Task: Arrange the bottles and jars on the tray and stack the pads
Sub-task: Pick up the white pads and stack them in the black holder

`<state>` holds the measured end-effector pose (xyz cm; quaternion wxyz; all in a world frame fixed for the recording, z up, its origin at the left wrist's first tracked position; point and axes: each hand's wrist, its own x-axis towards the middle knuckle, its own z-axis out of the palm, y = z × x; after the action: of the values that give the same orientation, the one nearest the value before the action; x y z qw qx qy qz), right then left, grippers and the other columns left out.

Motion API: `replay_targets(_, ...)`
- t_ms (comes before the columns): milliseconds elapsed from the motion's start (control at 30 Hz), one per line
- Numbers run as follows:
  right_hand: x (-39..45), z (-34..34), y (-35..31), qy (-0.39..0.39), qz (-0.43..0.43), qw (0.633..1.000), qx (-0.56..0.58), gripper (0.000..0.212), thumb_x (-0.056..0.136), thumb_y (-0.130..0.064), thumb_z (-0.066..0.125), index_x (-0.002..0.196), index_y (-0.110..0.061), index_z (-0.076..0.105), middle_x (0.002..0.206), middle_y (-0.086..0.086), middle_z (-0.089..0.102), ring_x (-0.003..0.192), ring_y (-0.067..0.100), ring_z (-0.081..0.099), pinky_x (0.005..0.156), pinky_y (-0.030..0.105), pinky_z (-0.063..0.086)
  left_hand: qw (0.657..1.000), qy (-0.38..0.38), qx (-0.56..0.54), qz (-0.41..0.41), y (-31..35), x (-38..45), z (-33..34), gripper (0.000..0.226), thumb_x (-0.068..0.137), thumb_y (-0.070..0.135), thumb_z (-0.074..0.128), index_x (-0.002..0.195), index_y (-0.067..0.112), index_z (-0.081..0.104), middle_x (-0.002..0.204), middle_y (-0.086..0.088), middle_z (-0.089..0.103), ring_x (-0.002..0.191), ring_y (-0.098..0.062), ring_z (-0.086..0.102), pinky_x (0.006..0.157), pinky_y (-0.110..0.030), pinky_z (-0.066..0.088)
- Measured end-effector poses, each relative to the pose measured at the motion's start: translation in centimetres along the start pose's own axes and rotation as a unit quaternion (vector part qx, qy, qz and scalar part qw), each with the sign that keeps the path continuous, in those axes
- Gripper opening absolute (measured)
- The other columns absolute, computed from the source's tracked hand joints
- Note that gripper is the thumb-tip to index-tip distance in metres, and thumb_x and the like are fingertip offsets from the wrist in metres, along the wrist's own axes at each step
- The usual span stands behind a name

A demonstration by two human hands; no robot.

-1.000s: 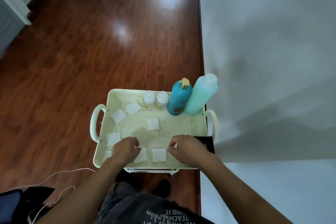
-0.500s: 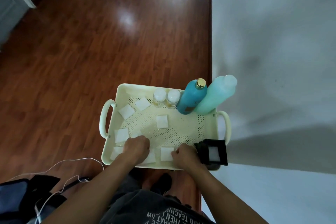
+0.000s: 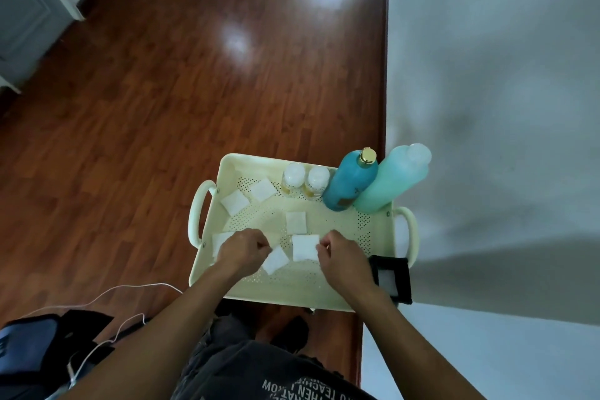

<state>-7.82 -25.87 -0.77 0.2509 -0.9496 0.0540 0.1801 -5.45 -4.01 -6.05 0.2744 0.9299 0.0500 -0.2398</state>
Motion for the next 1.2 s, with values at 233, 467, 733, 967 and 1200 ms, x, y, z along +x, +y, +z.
replay_targets(233, -1.3, -6.8, 0.7, 0.084, -0.029, 0.996, 0.028, 0.012, 0.099, -0.027, 0.058, 0.095, -0.018, 0.064, 0.083, -0.003, 0.068, 0.077, 0.018, 0.061, 0.068, 0.035, 0.049, 0.988, 0.027, -0.150, -0.029, 1.9, -0.5, -1.4, 0.012, 0.087, 0.036, 0.072, 0.081, 0.026, 0.073, 0.081, 0.012, 0.072, 0.072, -0.003, 0.065, 0.058, -0.023, 0.047)
replay_targets(467, -3.2, -8.6, 5.1, 0.059, 0.029, 0.998, 0.014, 0.011, 0.098, -0.033, 0.059, 0.093, -0.023, 0.063, 0.081, -0.007, 0.068, 0.075, 0.015, 0.062, 0.066, 0.031, 0.045, 0.935, 0.021, -0.346, -0.074, 4.2, -2.6, -0.7, 0.012, 0.083, 0.032, 0.080, 0.080, 0.022, 0.076, 0.081, 0.005, 0.075, 0.071, -0.010, 0.063, 0.062, -0.024, 0.048)
replay_targets(733, -5.3, -12.6, 9.5, 0.058, 0.066, 0.992, 0.094, 0.011, 0.096, -0.031, 0.064, 0.087, -0.024, 0.066, 0.079, -0.008, 0.066, 0.071, 0.012, 0.061, 0.064, 0.030, 0.052, 0.908, -0.014, -0.409, -0.091, 6.9, -4.2, 1.4, 0.015, 0.085, 0.031, 0.078, 0.082, 0.016, 0.078, 0.058, 0.011, 0.060, 0.056, -0.011, 0.046, 0.054, -0.023, 0.040)
replay_targets(967, -6.9, -13.1, 12.3, 0.007, 0.095, 0.993, 0.073, 0.012, 0.096, -0.032, 0.065, 0.094, -0.021, 0.070, 0.086, -0.004, 0.067, 0.075, 0.014, 0.065, 0.060, 0.032, 0.059, 0.908, -0.036, -0.411, -0.074, 9.3, -4.7, 2.5, 0.016, 0.086, 0.030, 0.078, 0.083, 0.013, 0.077, 0.058, 0.011, 0.058, 0.056, -0.010, 0.045, 0.054, -0.022, 0.040)
replay_targets(1200, -6.8, -10.1, 11.7, 0.027, 0.064, 0.997, -0.041, 0.014, 0.094, -0.043, 0.061, 0.083, -0.033, 0.062, 0.073, -0.013, 0.061, 0.066, 0.003, 0.057, 0.052, 0.020, 0.039, 0.905, -0.044, -0.415, -0.085, 9.8, -5.1, 2.9, 0.017, 0.087, 0.028, 0.077, 0.088, 0.010, 0.077, 0.059, 0.011, 0.057, 0.057, -0.011, 0.044, 0.055, -0.023, 0.039)
